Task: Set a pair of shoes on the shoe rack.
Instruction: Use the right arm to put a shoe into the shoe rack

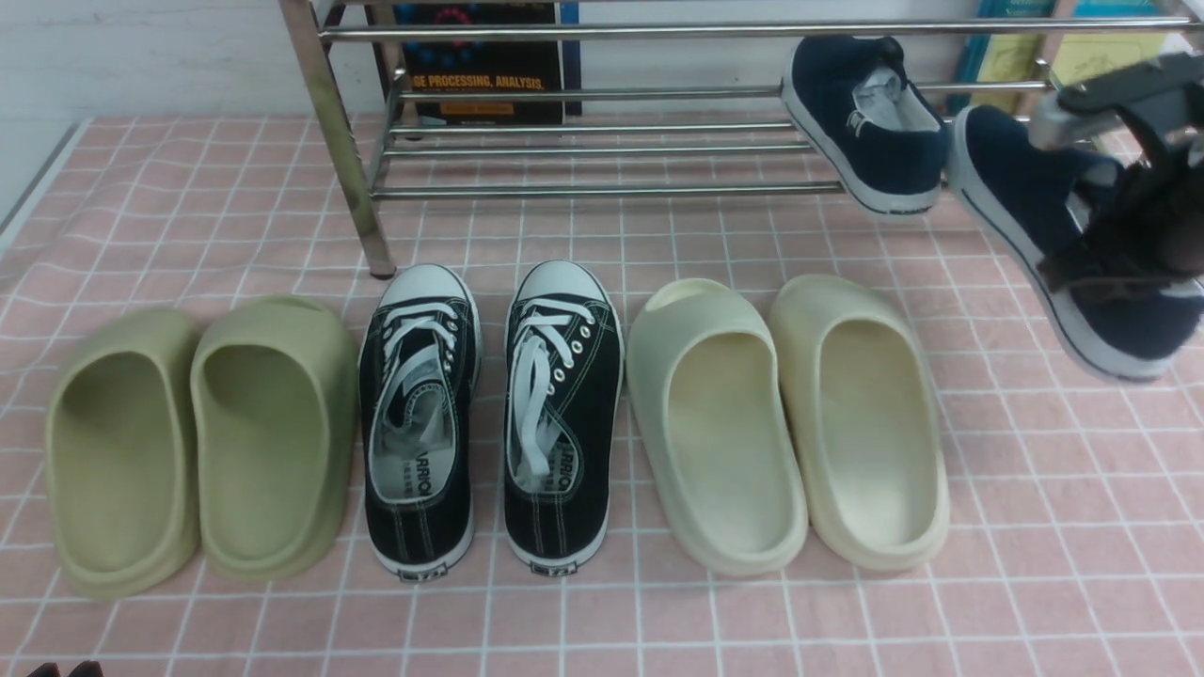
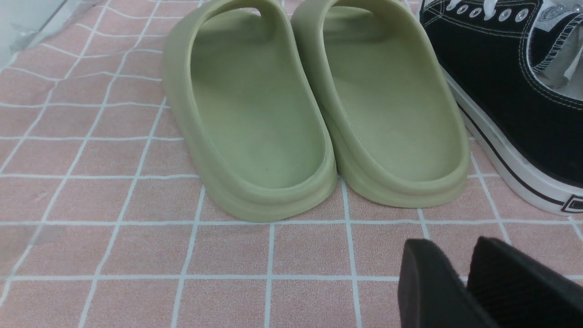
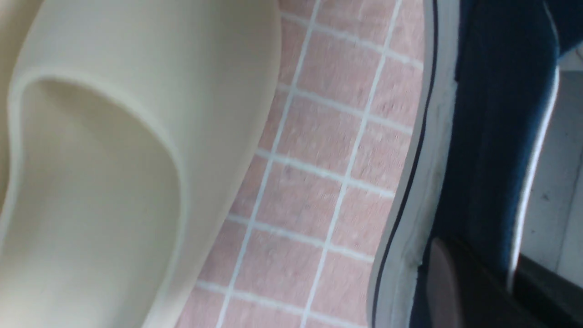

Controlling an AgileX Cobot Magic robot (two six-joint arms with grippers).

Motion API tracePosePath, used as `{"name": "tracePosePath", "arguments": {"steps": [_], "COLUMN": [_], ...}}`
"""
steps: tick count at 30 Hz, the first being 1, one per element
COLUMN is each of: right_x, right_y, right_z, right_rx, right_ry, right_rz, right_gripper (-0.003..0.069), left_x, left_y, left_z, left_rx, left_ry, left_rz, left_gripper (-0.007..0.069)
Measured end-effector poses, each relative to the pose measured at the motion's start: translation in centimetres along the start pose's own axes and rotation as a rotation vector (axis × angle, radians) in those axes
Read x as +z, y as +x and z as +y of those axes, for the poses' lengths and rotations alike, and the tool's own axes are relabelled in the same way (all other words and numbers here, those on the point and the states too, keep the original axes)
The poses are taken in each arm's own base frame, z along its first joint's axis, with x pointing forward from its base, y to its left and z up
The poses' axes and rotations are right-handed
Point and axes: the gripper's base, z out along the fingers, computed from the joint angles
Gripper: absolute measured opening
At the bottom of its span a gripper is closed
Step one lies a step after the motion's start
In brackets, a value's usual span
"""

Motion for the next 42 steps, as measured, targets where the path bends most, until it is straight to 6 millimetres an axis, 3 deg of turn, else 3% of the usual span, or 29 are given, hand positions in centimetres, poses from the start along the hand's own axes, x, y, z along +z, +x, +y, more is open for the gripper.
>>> {"name": "tracePosePath", "arguments": {"steps": [10,14,15,20,24,29,31,32,34,35,37,42], "right_x": [3.9,6.1,7.4,10.0,10.6,10.4,10.1,10.1,9.5,9.4,8.1,4.9], "right_y": [-6.4,-8.8,-9.7,-11.0,-11.4,-11.5,-11.4,-11.4,-11.2,-11.2,-11.1,-11.0], "right_z": [-1.6,-2.1,-2.2,-2.4,-2.2,-2.2,-2.3,-2.3,-2.2,-2.2,-2.1,-2.1], "right_rx": [-0.084,-0.114,-0.121,-0.109,-0.05,-0.03,-0.029,-0.029,-0.022,-0.02,-0.012,-0.004], "right_ry": [0.073,0.092,0.098,0.099,0.088,0.089,0.089,0.089,0.078,0.075,0.066,0.058], "right_rz": [-0.08,-0.135,-0.152,-0.165,-0.169,-0.171,-0.158,-0.156,-0.125,-0.121,-0.101,-0.068], "right_gripper": [0.0015,0.0015,0.0015,0.0015,0.0022,0.0092,0.0178,0.0178,0.0272,0.0285,0.0352,0.0374], "left_x": [0.0,0.0,0.0,0.0,0.0,0.0,0.0,0.0,0.0,0.0,0.0,0.0], "left_y": [0.0,0.0,0.0,0.0,0.0,0.0,0.0,0.0,0.0,0.0,0.0,0.0], "left_z": [0.0,0.0,0.0,0.0,0.0,0.0,0.0,0.0,0.0,0.0,0.0,0.0], "left_rx": [0.0,0.0,0.0,0.0,0.0,0.0,0.0,0.0,0.0,0.0,0.0,0.0], "left_ry": [0.0,0.0,0.0,0.0,0.0,0.0,0.0,0.0,0.0,0.0,0.0,0.0], "left_rz": [0.0,0.0,0.0,0.0,0.0,0.0,0.0,0.0,0.0,0.0,0.0,0.0], "left_gripper": [0.0179,0.0179,0.0179,0.0179,0.0179,0.0179,0.0179,0.0179,0.0179,0.0179,0.0181,0.0181]}}
